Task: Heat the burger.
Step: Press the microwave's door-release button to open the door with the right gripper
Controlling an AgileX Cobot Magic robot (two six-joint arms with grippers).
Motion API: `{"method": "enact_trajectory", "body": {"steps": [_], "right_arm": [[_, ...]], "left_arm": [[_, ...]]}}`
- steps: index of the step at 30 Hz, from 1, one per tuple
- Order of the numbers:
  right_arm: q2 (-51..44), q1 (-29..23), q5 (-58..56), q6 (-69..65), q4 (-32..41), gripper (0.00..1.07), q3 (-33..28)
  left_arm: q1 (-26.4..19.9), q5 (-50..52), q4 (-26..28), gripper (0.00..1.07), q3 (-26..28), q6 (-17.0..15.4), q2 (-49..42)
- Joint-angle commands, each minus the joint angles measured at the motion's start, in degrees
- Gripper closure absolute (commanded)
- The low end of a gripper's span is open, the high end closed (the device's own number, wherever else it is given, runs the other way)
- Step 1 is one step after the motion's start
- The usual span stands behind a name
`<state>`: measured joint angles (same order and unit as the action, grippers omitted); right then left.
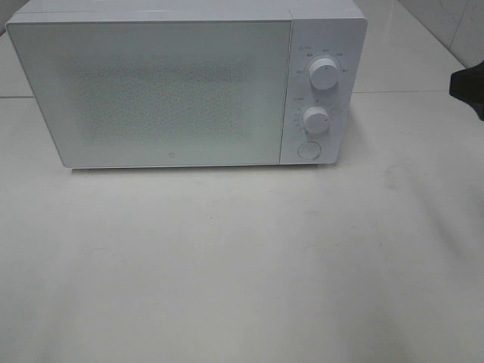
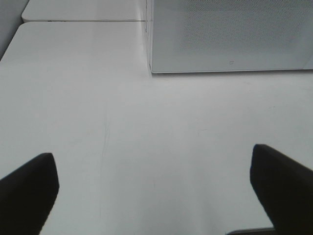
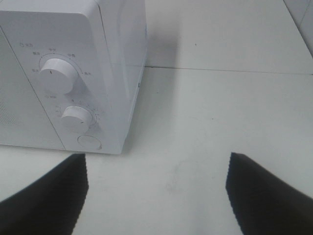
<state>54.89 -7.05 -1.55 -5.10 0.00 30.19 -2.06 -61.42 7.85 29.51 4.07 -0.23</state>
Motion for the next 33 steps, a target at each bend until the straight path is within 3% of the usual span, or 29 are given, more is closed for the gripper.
{"method": "enact_trajectory", "body": {"steps": [1,10,19,28,30,33], "right_arm": [[2.8,0.2,8.8,-0.2,-0.3,0.31,-3.0],[10.8,0.2,32.0,1.2,0.0,0.31,-11.9],[23.2,-1.5,54.1,4.3,6.6,0.31,-17.8],[35.7,-14.7,68.8,11.5,23.1,0.31,-18.4],[39.3,-21.0,73.4,11.4,29.4,0.31,-18.4],[39.8,-22.6,73.9,11.4,30.7,0.31,-18.2]], "left_arm": [[-0.1,-0.1,0.3,0.07,0.1,-0.3,-1.0],[-0.1,-0.1,0.3,0.07,0.1,-0.3,-1.0],[-0.1,-0.1,0.3,0.07,0.1,-0.3,-1.0],[-0.1,-0.1,0.3,0.07,0.1,-0.3,-1.0],[-0.1,-0.1,0.3,0.07,0.1,-0.3,-1.0],[-0.1,-0.1,0.3,0.07,0.1,-0.3,-1.0]]}}
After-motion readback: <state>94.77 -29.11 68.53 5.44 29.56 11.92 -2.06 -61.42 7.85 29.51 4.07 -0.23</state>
